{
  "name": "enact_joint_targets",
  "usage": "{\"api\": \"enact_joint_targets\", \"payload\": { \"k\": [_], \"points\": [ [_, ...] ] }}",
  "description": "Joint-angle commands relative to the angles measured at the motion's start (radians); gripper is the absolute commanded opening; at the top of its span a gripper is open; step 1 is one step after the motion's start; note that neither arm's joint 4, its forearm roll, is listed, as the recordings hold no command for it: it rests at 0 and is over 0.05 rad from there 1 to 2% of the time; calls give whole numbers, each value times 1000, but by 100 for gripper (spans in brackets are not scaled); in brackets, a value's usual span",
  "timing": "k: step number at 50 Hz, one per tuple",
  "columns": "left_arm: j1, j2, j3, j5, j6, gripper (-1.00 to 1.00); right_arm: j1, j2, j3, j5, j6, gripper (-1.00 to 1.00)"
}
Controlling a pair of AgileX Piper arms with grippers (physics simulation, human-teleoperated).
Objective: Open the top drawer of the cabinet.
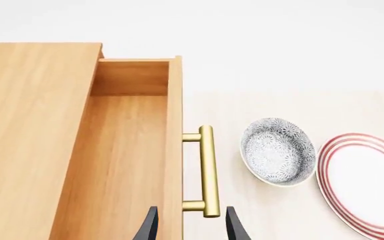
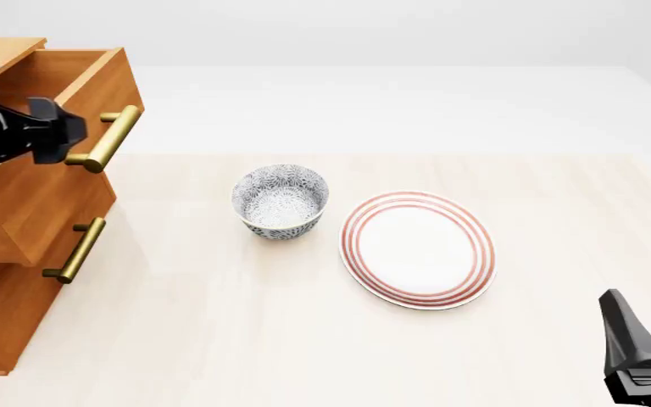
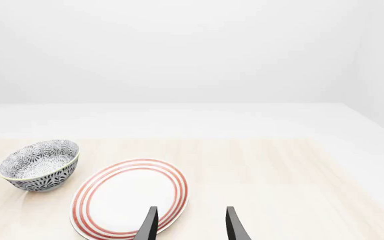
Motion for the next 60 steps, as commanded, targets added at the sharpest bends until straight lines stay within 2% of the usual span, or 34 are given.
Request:
{"api": "enact_joint_targets", "payload": {
  "k": [1, 60],
  "points": [
    [-7, 12, 0, -6, 1, 100, 0, 0, 0, 0, 0, 100],
    [-93, 93, 12, -67, -24, 100, -1, -2, -1, 2, 0, 100]
  ]
}}
